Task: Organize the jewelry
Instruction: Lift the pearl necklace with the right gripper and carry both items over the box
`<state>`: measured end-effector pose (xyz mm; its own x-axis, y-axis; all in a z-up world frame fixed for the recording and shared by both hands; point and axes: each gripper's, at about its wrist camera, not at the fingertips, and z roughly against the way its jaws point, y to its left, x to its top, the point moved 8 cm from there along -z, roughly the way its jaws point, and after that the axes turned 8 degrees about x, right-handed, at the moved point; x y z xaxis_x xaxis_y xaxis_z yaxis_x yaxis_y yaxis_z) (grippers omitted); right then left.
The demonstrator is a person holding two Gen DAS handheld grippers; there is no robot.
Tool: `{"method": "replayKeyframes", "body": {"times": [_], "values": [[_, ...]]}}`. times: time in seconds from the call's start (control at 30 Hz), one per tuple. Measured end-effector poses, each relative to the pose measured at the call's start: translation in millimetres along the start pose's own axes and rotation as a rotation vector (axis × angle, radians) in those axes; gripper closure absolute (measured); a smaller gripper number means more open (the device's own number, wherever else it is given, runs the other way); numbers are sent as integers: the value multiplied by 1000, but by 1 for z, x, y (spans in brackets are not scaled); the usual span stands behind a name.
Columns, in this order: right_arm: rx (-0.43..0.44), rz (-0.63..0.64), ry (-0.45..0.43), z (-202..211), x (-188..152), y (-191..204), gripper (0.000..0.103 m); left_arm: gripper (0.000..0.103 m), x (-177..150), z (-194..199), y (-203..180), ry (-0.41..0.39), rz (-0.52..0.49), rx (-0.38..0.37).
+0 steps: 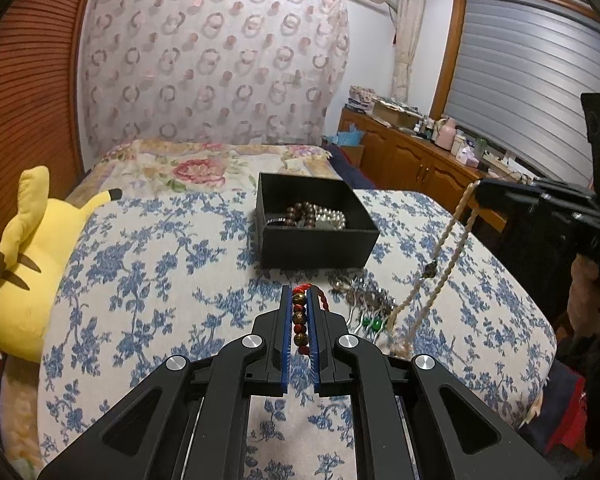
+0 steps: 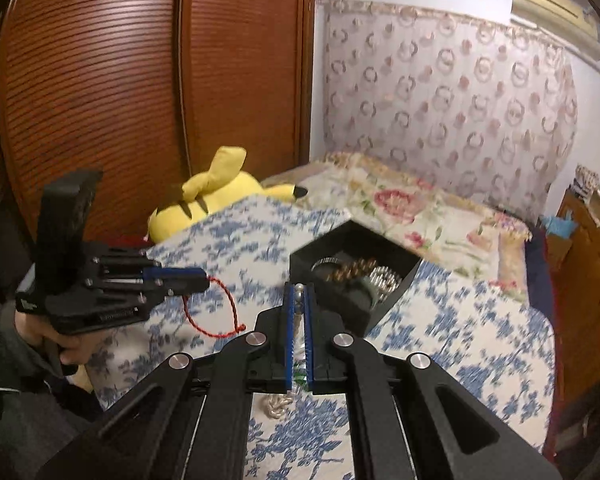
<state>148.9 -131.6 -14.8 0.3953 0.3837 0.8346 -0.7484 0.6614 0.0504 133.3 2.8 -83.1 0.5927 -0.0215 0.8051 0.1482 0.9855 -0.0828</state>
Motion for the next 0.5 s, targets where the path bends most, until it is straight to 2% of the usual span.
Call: {"method": "replayKeyframes", "body": {"times": [0.3, 0.5], "values": [[-46, 45, -79, 17, 48, -11, 98, 97, 41, -6, -10, -49, -29, -6], [-83, 69, -147, 24, 98, -33, 98, 97, 72, -23, -15, -68, -48, -5]]}}
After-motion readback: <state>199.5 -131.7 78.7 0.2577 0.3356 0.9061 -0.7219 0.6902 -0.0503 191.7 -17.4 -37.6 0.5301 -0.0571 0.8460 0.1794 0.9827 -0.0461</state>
